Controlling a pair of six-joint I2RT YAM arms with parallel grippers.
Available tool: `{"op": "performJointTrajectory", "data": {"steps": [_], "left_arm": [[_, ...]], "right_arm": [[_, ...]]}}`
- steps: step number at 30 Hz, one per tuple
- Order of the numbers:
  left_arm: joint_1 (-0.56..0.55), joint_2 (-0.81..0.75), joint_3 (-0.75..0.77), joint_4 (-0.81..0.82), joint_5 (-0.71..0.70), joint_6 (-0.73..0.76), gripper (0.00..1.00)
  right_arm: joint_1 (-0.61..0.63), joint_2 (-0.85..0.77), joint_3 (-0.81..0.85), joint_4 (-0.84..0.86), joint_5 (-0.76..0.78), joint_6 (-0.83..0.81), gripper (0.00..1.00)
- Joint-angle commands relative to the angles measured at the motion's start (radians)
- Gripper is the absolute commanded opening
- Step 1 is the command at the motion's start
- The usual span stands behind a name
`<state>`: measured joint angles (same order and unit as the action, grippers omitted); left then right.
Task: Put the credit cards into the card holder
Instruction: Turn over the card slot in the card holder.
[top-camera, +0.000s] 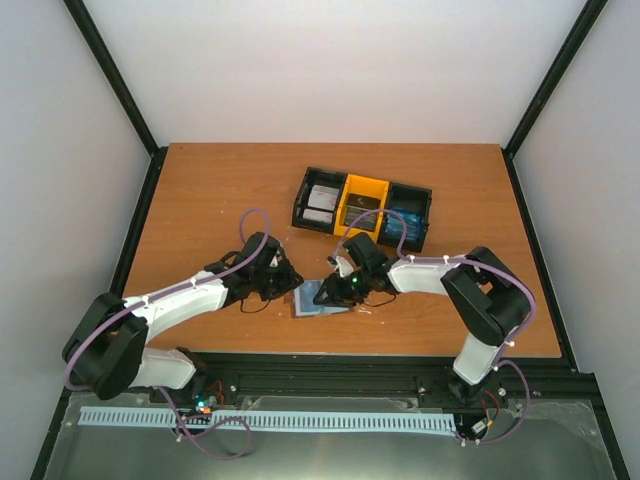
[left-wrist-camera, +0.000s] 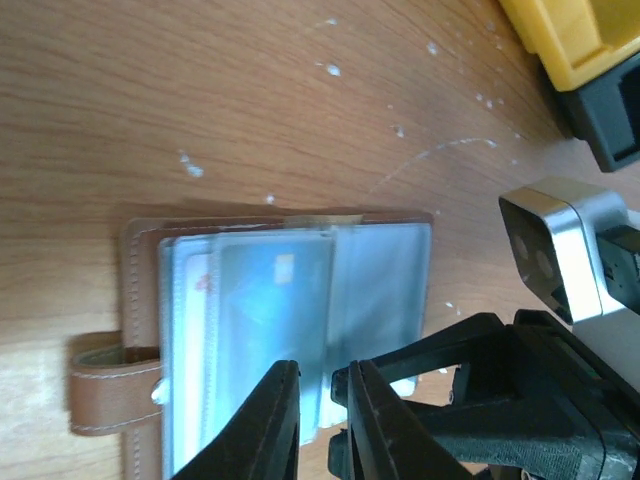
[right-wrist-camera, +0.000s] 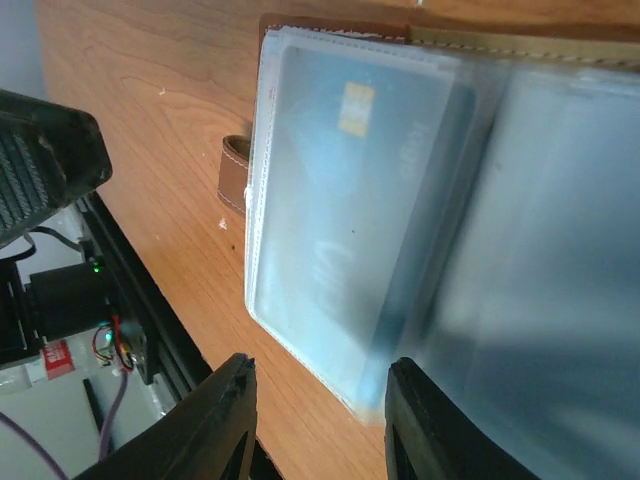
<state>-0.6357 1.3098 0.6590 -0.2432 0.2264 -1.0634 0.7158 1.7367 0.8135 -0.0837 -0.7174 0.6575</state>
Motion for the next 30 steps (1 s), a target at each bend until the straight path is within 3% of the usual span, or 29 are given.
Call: {"op": "performJointTrajectory", "data": {"steps": [1, 5, 12, 18, 23, 30], "left_arm": [[0.008, 0.012, 0.001, 0.12, 0.075, 0.022, 0.17], [0.034, 0.006, 0.002, 0.122, 0.078, 0.043, 0.2], [0.113, 0.025, 0.074, 0.09, 0.104, 0.131, 0.41], [0.19, 0.086, 0.169, 0.018, 0.152, 0.237, 0.47], [0.255, 0.148, 0.241, -0.035, 0.188, 0.321, 0.54], [0.36, 0.238, 0.349, -0.121, 0.192, 0.445, 0.59]], "right_arm": [[0.009, -0.098, 0.022, -0.058, 0.107, -0.041, 0.35], [-0.033, -0.221, 0.068, -0.202, 0.262, -0.1, 0.35], [-0.253, -0.296, 0.246, -0.451, 0.438, -0.291, 0.41], [-0.412, -0.187, 0.413, -0.558, 0.521, -0.361, 0.42], [-0.447, -0.079, 0.539, -0.581, 0.603, -0.4, 0.45], [-0.437, 0.165, 0.823, -0.705, 0.459, -0.686, 0.45]]}}
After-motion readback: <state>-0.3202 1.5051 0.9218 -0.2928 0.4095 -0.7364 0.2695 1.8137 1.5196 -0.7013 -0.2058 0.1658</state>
